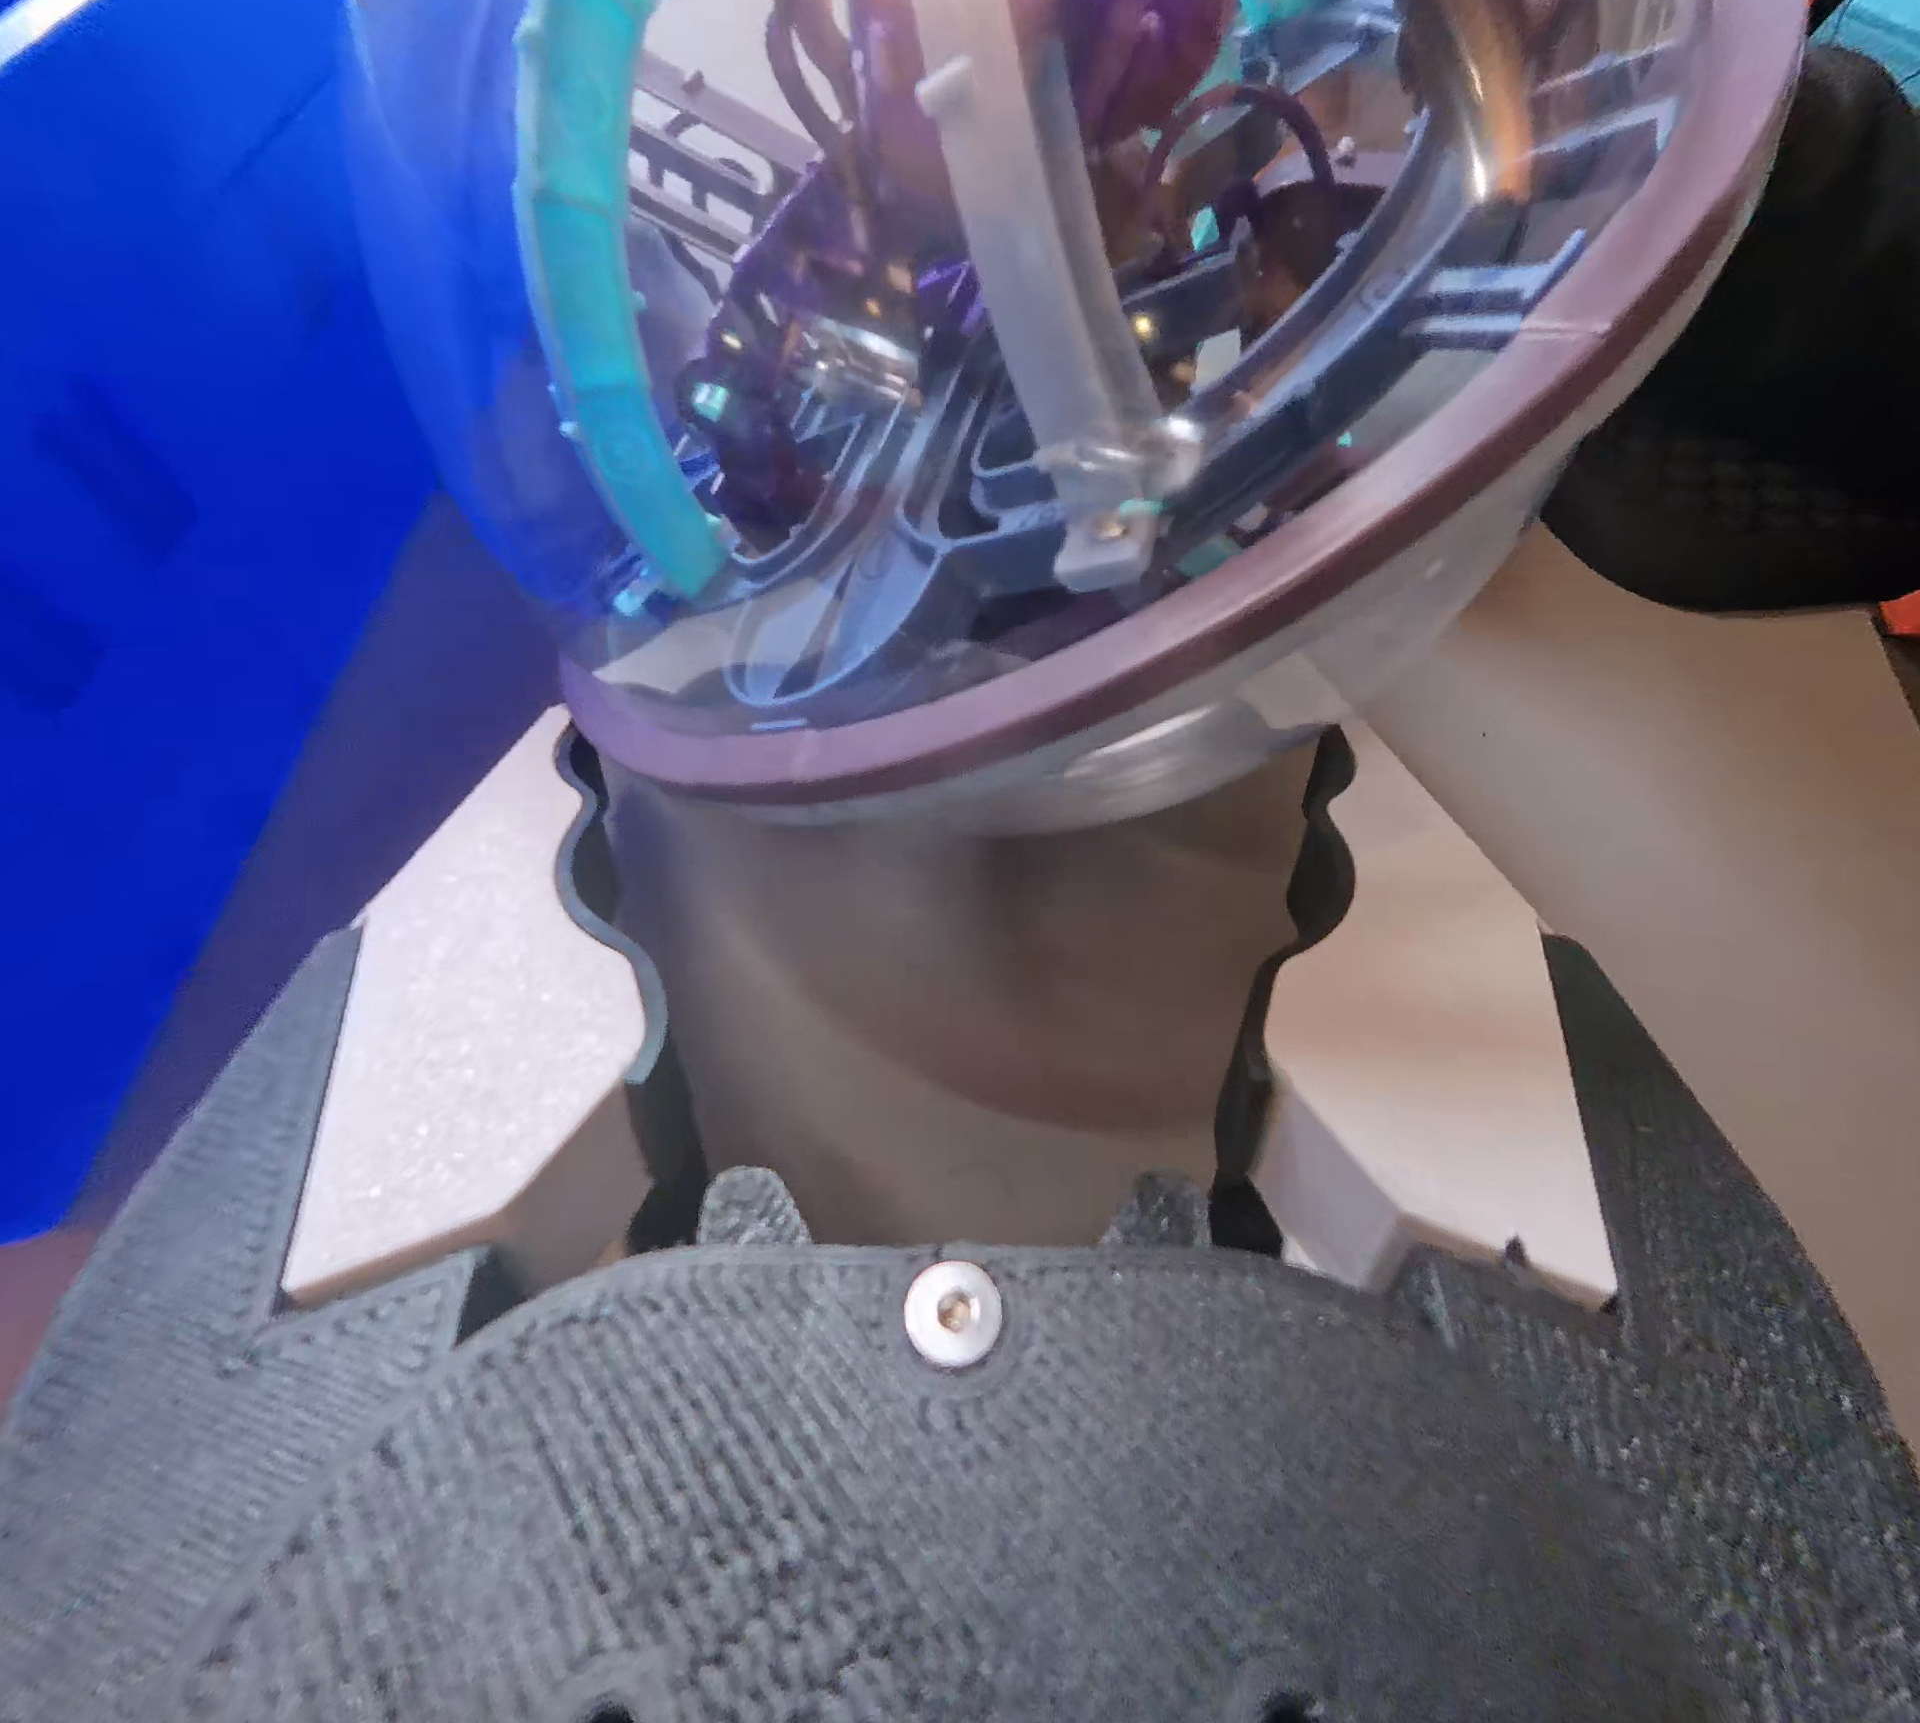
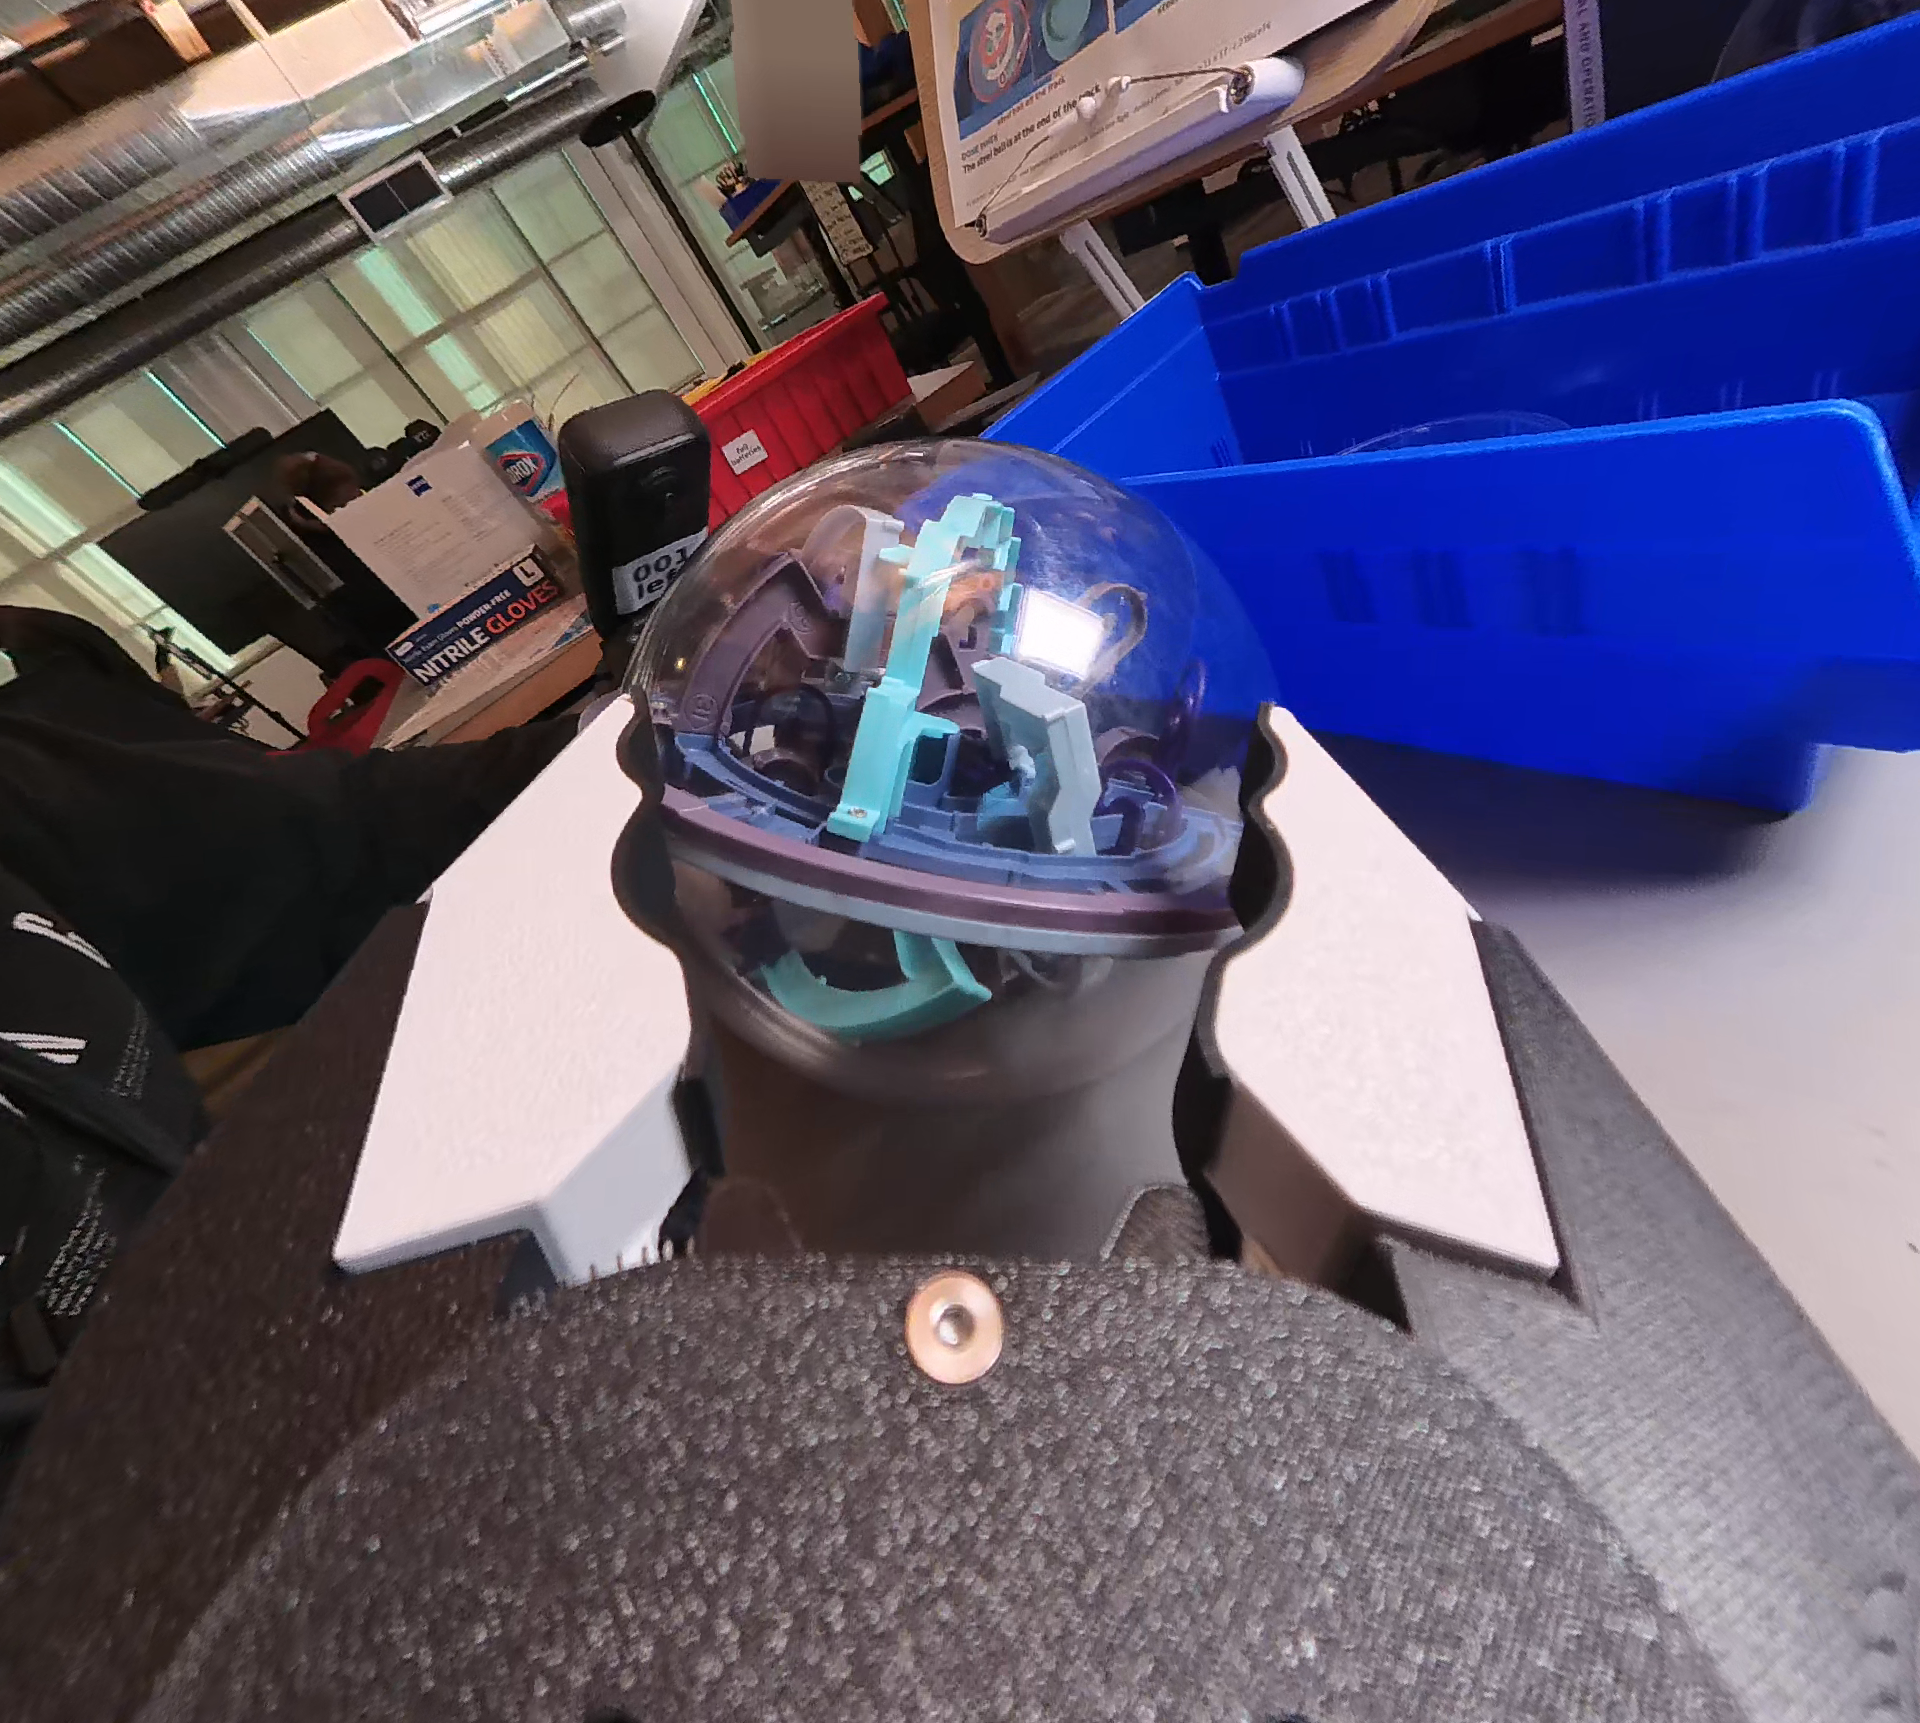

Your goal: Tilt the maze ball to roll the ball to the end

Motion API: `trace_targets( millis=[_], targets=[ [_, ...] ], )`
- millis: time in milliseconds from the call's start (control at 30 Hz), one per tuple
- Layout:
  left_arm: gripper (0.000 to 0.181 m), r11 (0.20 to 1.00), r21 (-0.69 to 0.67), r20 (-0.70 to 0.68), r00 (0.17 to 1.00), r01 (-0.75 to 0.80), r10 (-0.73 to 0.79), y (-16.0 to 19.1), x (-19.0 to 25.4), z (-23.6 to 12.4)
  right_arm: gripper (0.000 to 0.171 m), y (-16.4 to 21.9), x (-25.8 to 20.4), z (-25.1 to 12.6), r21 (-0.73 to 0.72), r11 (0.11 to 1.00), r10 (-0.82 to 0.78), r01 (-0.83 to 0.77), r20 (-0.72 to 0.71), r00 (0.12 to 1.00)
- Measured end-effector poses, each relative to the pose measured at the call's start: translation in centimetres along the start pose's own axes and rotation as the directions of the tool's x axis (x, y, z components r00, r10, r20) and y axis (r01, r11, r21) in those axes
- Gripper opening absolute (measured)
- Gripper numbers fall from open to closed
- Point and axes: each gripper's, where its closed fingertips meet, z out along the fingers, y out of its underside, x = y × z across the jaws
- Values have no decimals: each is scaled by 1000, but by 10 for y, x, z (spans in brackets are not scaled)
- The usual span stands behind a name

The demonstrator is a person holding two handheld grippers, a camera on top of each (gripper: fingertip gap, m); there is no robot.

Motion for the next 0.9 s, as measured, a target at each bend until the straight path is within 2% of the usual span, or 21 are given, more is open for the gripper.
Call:
trace_targets(
  millis=[200, 267, 900],
  targets=[
    [131, 999, 10, -22, 999, 47, -47, -1, 0, 0, 110, -1, 3, 0, 8, 1000, 30, -30, -11, 999],
    [121, 997, 4, -70, 995, 76, -76, 0, 6, 1, 110, -1, 4, 1, 6, 999, 36, -36, -24, 999],
    [130, 997, -32, -38, 997, 72, -74, 4, 5, 7, 111, -1, -3, 8, -69, 997, 16, -27, -157, 987]
  ],
)
